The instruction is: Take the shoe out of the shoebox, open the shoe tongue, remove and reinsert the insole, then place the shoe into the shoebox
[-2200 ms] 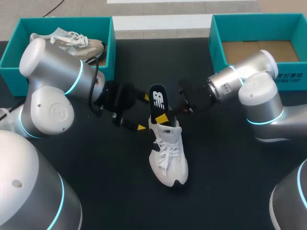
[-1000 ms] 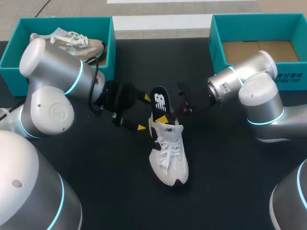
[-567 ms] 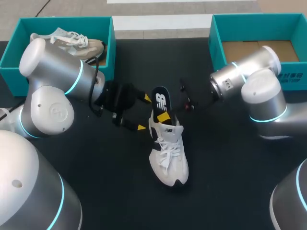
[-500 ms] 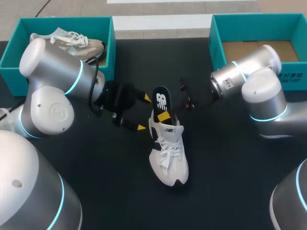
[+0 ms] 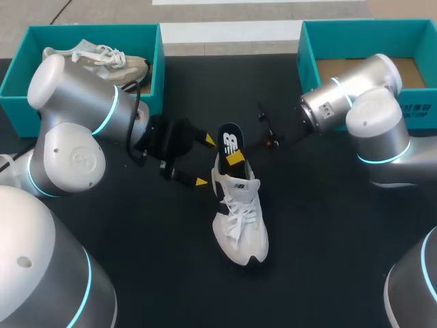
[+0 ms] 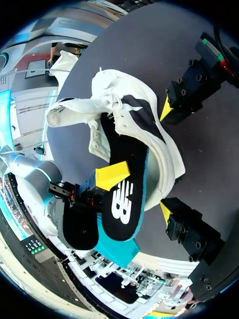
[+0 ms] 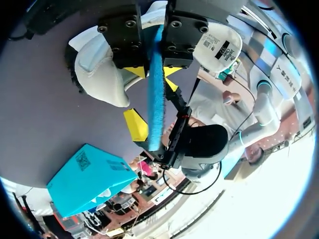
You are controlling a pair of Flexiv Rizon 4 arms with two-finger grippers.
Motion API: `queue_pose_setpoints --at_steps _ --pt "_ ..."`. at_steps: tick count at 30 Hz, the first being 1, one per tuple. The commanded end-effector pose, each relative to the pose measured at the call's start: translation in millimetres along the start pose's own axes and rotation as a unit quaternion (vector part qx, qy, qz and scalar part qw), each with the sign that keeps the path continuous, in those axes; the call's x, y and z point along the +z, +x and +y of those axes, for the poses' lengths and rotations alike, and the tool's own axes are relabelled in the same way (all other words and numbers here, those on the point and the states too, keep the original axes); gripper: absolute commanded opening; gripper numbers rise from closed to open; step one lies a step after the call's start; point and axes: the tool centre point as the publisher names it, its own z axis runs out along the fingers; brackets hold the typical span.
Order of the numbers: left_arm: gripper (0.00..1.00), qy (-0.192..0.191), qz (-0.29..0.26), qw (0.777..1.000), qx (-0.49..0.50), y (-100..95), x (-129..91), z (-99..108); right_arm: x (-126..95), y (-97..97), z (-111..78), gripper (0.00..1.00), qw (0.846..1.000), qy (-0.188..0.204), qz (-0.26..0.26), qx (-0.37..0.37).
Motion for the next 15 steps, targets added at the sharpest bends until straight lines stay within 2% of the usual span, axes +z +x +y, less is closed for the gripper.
queue_pose_setpoints --at_steps 1,8,15 --pt "1.00 -0.002 0.000 1.000 0.000 0.3 0.8 -0.5 4.8 -1.4 -2.2 0.00 1.000 0.002 0.005 0.003" --pt "1.00 -0.002 0.000 1.000 0.000 0.3 0.8 -0.5 15.1 4.0 -12.4 0.00 0.999 0.012 0.027 0.018" --pt "1.00 -0.002 0.000 1.000 0.000 0.3 0.8 -0.5 25.0 12.1 -32.6 0.00 0.997 0.028 0.036 0.056"
